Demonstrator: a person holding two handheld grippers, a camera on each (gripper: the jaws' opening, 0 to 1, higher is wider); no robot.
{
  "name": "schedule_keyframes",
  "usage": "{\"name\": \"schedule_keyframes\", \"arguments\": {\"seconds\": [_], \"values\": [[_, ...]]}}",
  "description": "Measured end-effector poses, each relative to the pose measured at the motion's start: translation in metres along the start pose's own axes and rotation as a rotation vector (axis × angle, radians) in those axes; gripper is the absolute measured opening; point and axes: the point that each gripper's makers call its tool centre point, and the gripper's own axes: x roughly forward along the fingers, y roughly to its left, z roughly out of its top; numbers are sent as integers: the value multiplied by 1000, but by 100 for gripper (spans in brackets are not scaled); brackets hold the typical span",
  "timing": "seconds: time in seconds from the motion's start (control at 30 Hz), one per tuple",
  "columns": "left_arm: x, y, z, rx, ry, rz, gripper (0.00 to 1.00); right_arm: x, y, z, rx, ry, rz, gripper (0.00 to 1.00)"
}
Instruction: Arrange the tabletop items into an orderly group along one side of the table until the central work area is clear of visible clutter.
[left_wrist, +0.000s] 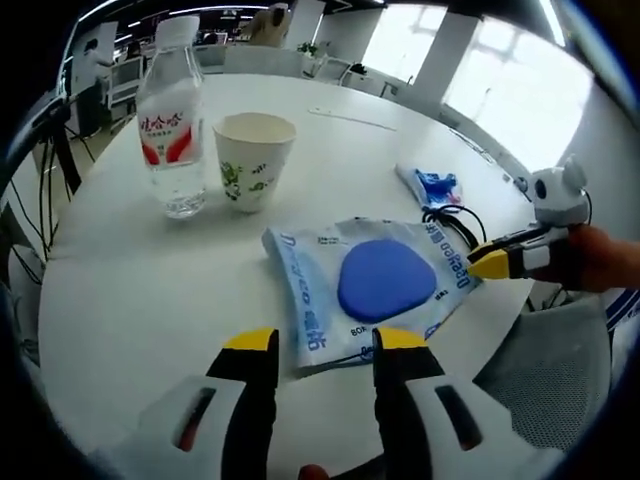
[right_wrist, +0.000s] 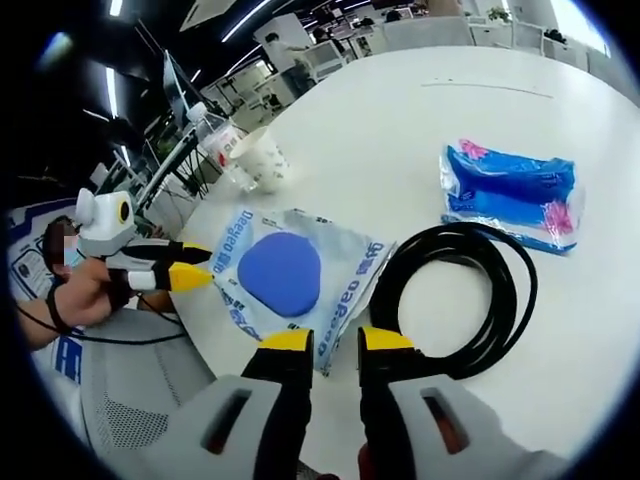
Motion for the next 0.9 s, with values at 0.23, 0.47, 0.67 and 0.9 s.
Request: {"name": "schedule_keyframes", "arguments": {"seconds": [0.23, 0.47, 0.67, 0.9], "values": [[1, 3, -4, 1, 17, 6, 34, 1, 0, -1, 4, 5, 8, 13], [2, 6, -7, -8, 22, 12, 33, 3, 1, -4, 7, 14, 12, 12], [4, 5, -10, -4, 32, 18, 25, 4, -1, -4, 14, 17, 14, 10], [8, 0, -16, 33, 63, 13, 12, 7, 2, -7, 1, 35, 21, 0]]}}
